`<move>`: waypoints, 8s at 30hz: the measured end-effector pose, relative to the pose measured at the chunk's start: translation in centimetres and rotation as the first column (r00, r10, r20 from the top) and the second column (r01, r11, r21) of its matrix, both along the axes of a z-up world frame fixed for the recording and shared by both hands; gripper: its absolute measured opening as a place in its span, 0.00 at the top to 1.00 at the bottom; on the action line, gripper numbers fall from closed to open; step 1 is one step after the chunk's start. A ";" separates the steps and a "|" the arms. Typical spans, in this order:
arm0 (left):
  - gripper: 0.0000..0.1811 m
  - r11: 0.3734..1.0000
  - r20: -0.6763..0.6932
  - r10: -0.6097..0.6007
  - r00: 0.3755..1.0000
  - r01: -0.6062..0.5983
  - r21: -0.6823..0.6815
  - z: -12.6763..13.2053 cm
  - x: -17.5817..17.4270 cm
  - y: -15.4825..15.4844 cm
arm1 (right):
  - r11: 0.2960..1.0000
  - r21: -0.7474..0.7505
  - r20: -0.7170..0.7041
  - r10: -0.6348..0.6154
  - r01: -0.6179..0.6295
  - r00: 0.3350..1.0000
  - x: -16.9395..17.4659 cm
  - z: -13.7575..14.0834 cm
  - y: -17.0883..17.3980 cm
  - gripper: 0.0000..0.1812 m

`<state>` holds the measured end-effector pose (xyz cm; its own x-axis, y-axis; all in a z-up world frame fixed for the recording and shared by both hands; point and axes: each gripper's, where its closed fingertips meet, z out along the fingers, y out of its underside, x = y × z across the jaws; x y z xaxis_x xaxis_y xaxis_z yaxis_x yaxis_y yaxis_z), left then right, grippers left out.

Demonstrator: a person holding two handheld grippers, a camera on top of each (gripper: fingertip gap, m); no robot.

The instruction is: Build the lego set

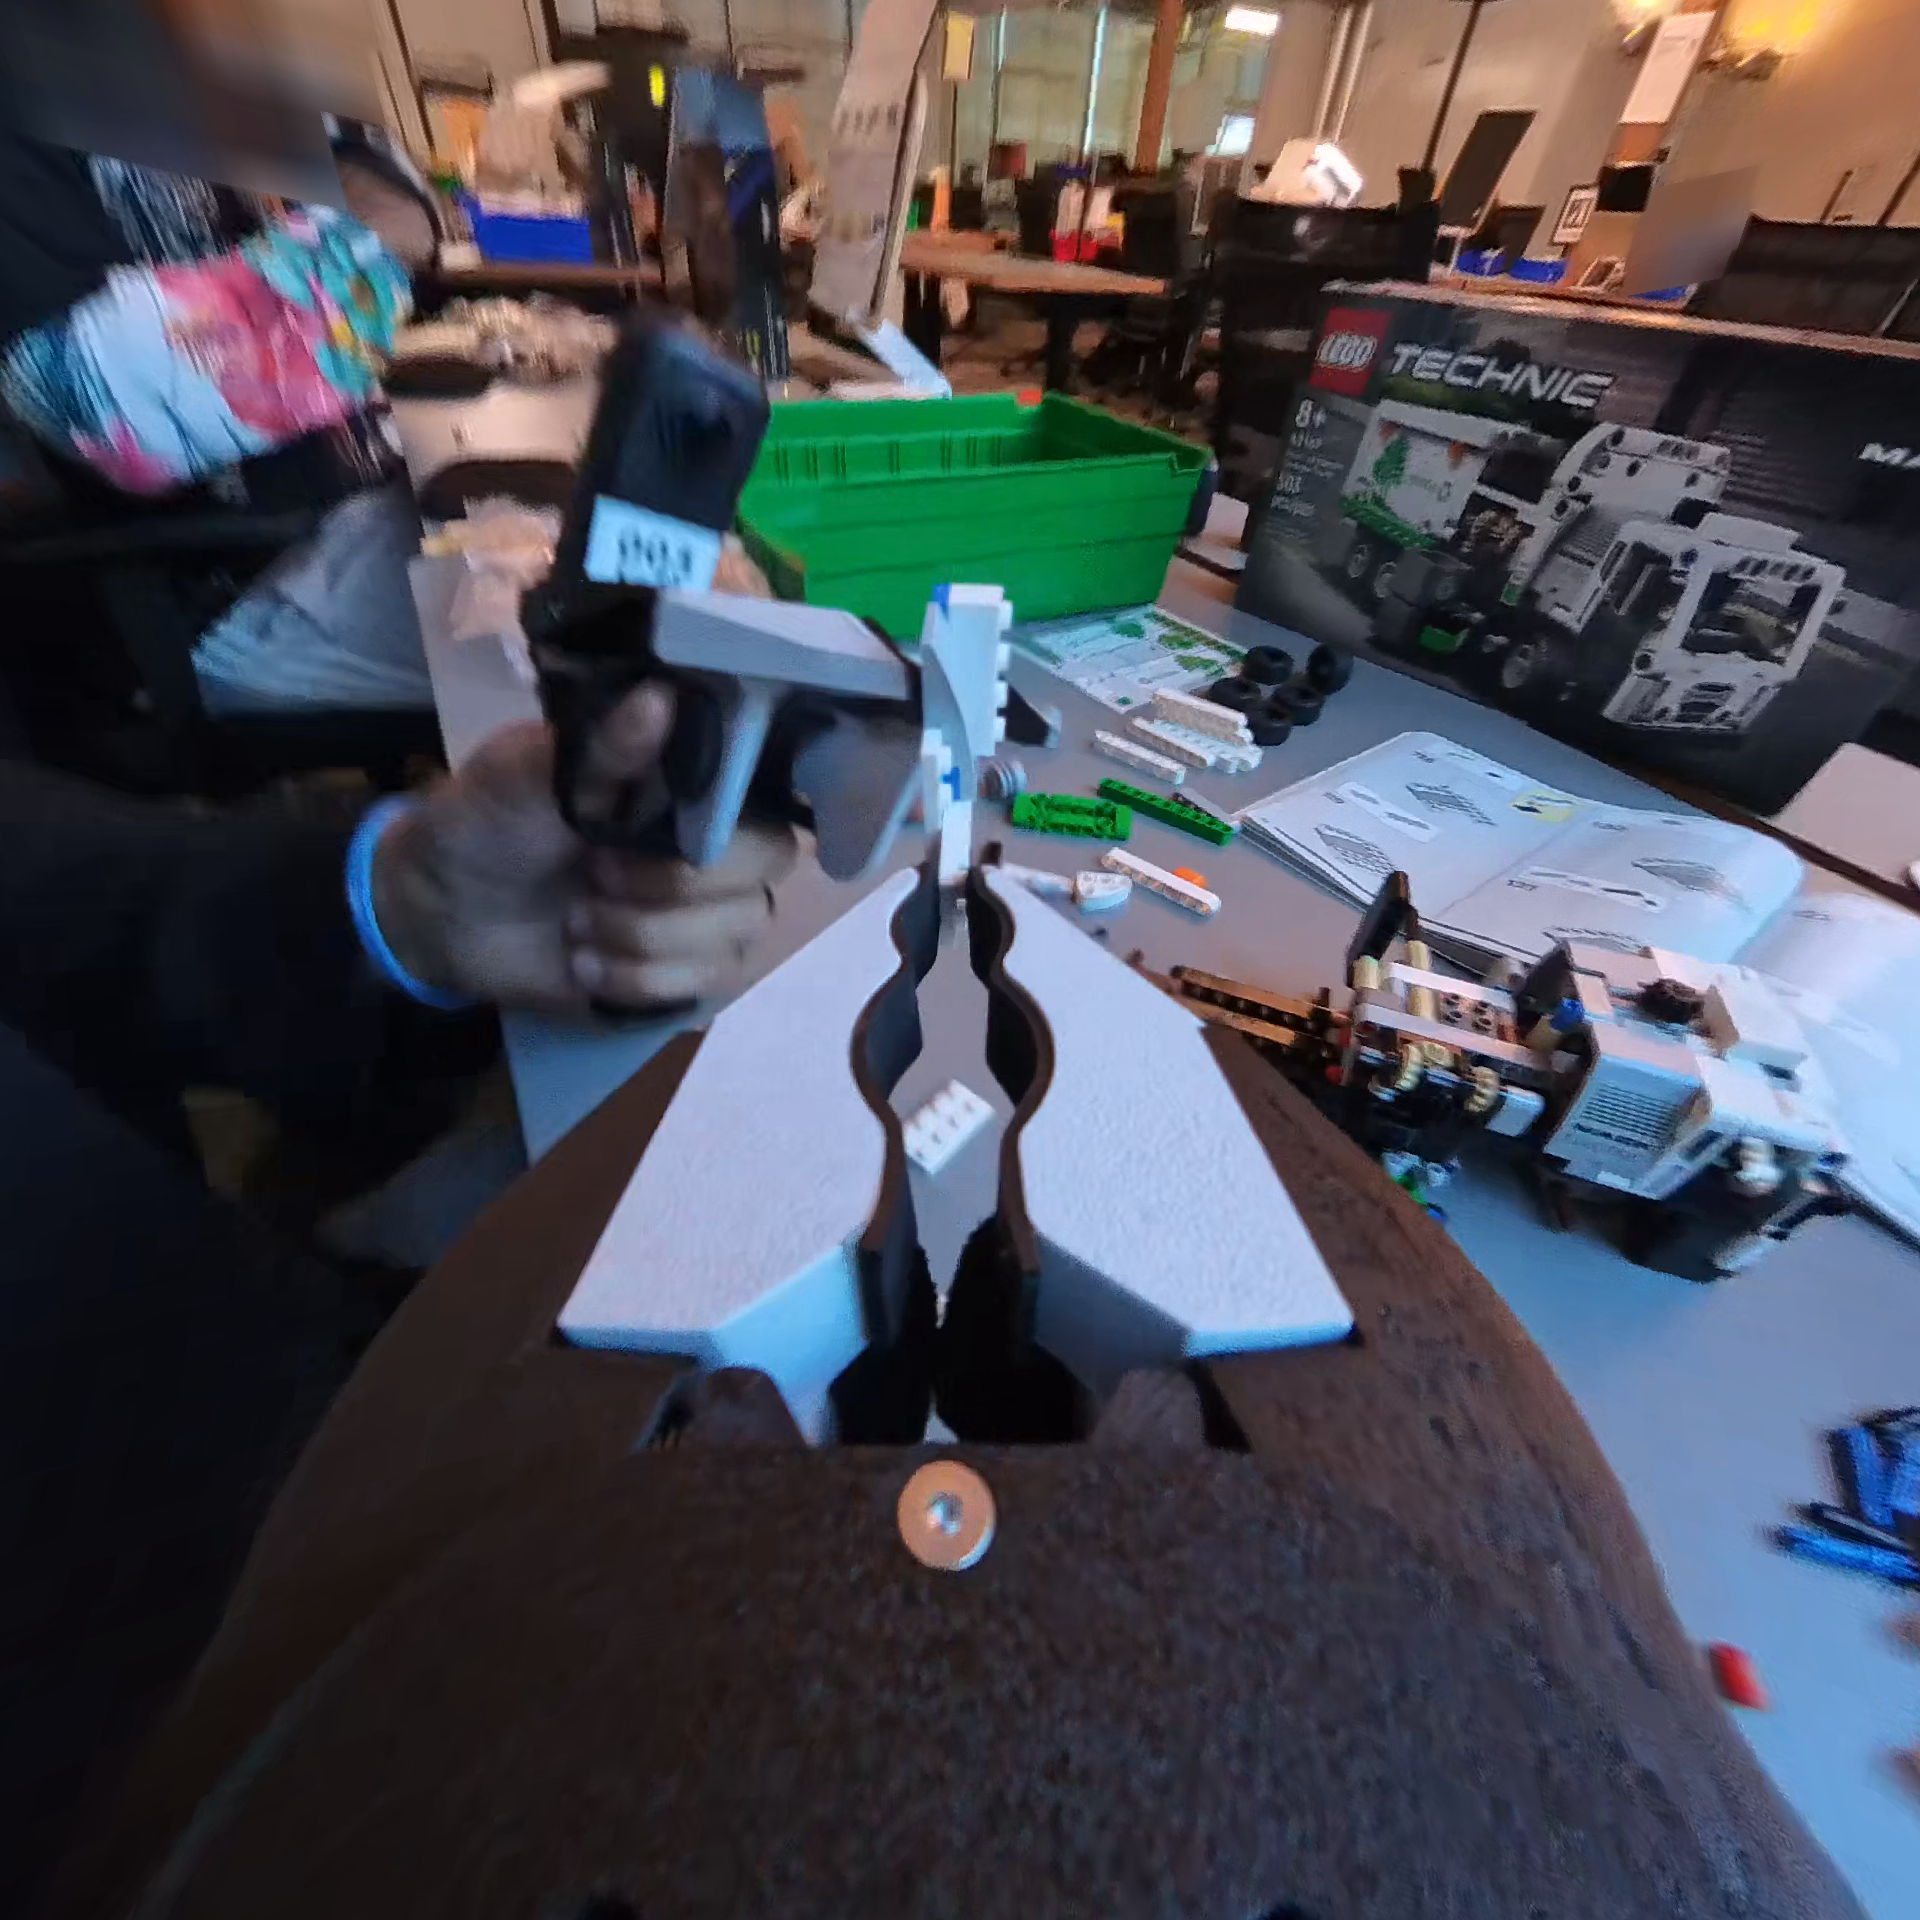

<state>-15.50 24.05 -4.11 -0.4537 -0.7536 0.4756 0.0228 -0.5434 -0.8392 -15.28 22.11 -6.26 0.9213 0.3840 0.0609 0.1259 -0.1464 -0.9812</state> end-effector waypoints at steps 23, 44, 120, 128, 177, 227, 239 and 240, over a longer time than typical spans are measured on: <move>0.93 0.065 -0.105 0.060 0.993 0.102 0.993 -8.9 2.4 1.2 | 0.959 -0.270 0.157 0.137 -0.091 0.978 4.9 -6.3 -2.3 0.93; 0.93 -0.229 0.220 0.085 0.972 -0.196 0.953 -8.4 2.8 1.5 | 0.963 -0.219 -0.188 0.116 -0.157 0.975 2.7 -5.5 2.0 0.84; 0.92 0.770 -0.262 -0.320 0.910 0.411 0.489 -6.0 0.7 -0.4 | 0.976 0.106 -0.545 0.217 -0.190 0.810 0.7 -0.1 4.1 0.96; 0.92 0.773 -0.286 -0.316 0.905 0.420 0.475 -6.4 0.8 -0.1 | 0.975 0.076 -0.558 0.216 -0.209 0.801 0.4 -0.3 4.1 0.96; 0.92 0.654 -0.145 -0.201 0.969 0.243 0.716 -6.0 1.0 -0.6 | 0.928 0.009 -0.223 0.364 -0.372 0.904 -1.3 -0.4 2.0 0.90; 0.92 0.449 -0.066 -0.025 0.998 0.070 0.891 -7.1 1.9 0.6 | 0.976 -0.164 0.333 0.193 -0.145 0.923 0.5 -3.5 2.4 0.94; 0.93 0.214 -0.066 0.085 0.994 0.047 0.976 -9.9 2.1 2.9 | 0.900 -0.431 0.092 -0.025 0.062 0.995 10.0 -9.6 0.1 0.86; 0.92 0.214 -0.067 0.088 0.994 0.047 0.976 -10.0 2.2 2.9 | 0.891 -0.450 0.083 -0.029 0.063 0.996 10.0 -10.3 0.1 0.86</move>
